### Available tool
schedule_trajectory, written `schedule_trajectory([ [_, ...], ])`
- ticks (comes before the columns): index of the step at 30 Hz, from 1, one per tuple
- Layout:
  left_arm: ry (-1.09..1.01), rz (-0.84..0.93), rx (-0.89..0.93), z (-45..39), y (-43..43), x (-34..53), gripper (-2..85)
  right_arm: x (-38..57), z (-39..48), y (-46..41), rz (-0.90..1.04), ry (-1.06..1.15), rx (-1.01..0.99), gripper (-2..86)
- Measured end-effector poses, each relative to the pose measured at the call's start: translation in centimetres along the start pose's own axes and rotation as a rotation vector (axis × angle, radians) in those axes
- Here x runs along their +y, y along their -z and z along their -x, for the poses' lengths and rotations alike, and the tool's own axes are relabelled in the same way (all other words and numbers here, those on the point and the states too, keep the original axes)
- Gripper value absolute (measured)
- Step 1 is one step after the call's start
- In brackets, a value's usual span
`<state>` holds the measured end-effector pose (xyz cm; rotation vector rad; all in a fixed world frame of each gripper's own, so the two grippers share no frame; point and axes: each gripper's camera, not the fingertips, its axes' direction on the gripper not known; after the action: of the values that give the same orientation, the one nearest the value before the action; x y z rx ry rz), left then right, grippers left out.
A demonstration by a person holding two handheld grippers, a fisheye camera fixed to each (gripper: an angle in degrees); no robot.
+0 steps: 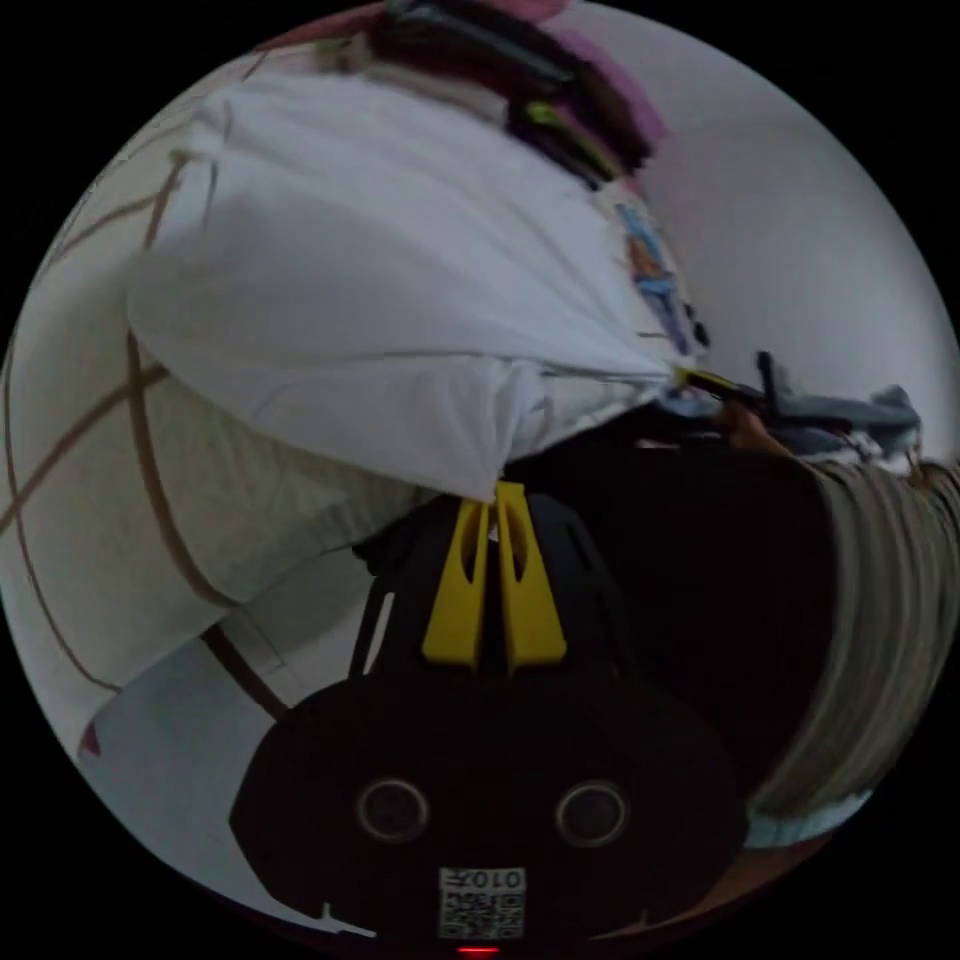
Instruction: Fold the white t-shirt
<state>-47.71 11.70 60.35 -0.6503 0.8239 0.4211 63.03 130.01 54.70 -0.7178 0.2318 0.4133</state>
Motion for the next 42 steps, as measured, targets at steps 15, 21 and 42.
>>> schedule_trajectory([
  [15,0.161,0.221,-0.057,0.5,-1.0,5.0,0.1,-0.2,-2.3,-8.3,0.208,-0.029,-0.085,2.9],
  [21,0.231,0.151,-0.058,-0.1,-1.8,6.5,0.1,-0.1,-5.0,-8.3,0.185,-0.046,-0.138,3.3],
  [42,0.182,-0.294,-0.225,-13.0,5.8,9.0,-0.2,-21.7,-15.2,-4.9,-0.321,-0.103,-0.165,7.3],
])
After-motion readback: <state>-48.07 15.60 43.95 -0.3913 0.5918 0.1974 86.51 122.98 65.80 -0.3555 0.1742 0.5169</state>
